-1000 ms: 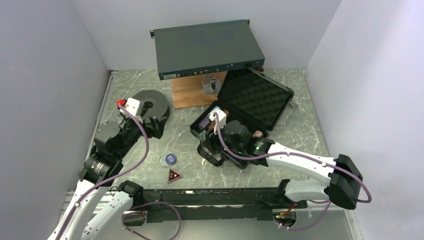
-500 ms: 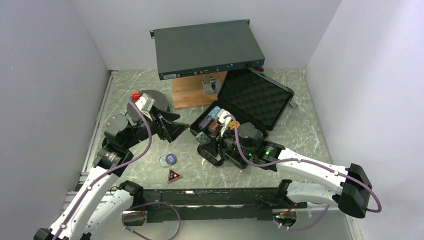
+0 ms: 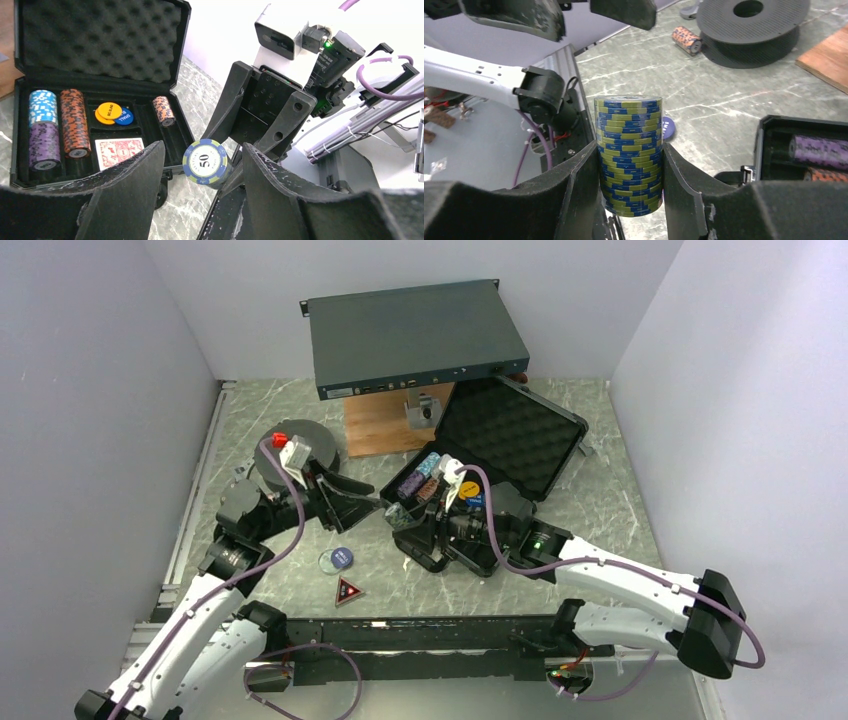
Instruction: Pack up texas hold em set
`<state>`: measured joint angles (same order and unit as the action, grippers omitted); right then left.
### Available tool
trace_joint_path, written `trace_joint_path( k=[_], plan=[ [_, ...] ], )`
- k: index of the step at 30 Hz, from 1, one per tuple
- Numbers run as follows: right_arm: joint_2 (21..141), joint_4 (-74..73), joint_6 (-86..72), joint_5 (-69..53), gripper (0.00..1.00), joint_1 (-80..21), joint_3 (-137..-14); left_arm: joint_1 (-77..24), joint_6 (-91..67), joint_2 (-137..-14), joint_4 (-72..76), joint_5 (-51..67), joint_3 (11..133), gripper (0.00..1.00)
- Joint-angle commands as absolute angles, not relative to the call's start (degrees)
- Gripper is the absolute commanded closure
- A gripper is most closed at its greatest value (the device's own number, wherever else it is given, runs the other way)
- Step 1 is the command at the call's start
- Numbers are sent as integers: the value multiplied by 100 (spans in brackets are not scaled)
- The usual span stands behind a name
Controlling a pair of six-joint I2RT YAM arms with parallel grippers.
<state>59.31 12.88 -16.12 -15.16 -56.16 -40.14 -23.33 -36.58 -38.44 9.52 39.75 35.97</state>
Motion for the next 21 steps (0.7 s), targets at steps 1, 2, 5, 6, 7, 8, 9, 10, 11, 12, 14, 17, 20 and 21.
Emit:
trace_joint_path(
  k=[1, 2, 5, 6, 7, 8, 9, 10, 11, 12, 14, 17, 20, 21],
  plan=[
    [5933, 2348, -1742, -2180, 100, -5590, -4437, -2410, -3826, -3740, 1525, 4239, 3478, 36],
    [5972, 2373, -1760, -2263, 100, -5595, -4476, -2428, -3824, -3734, 1567, 4270, 3427, 35],
    [6099, 2460, -1900, -2418, 100, -5594, -4575, -2464, -3891, -3739, 1842, 4434, 3267, 35],
    [6126, 2509, -1954, -2437, 100, -5591, -4587, -2481, -3931, -3741, 1952, 4504, 3231, 36],
    [6146, 2560, -2000, -2457, 100, -5597, -4596, -2498, -3959, -3758, 2046, 4582, 3204, 36],
    [6159, 2603, -2036, -2467, 100, -5594, -4597, -2523, -3972, -3767, 2105, 4631, 3183, 37],
    [6174, 2653, -2072, -2487, 100, -5595, -4607, -2549, -3966, -3755, 2143, 4675, 3163, 37],
    [6189, 2693, -2100, -2505, 100, -5598, -4612, -2575, -3948, -3732, 2145, 4691, 3138, 37],
    [6202, 2724, -2115, -2538, 100, -5599, -4626, -2606, -3917, -3691, 2126, 4699, 3111, 37],
    [6222, 2739, -2125, -2567, 100, -5598, -4650, -2617, -3900, -3654, 2108, 4695, 3077, 37],
    [6275, 2734, -2115, -2642, 100, -5599, -4736, -2628, -3887, -3558, 2084, 4674, 3012, 37],
    [6354, 2774, -2084, -2754, 100, -5594, -4801, -2628, -3910, -3437, 2117, 4646, 2908, 40],
    [6425, 2856, -2113, -2810, 100, -5592, -4832, -2632, -3961, -3409, 2241, 4694, 2830, 49],
    [6446, 2884, -2130, -2831, 100, -5593, -4840, -2635, -3970, -3410, 2261, 4693, 2809, 51]
  ],
)
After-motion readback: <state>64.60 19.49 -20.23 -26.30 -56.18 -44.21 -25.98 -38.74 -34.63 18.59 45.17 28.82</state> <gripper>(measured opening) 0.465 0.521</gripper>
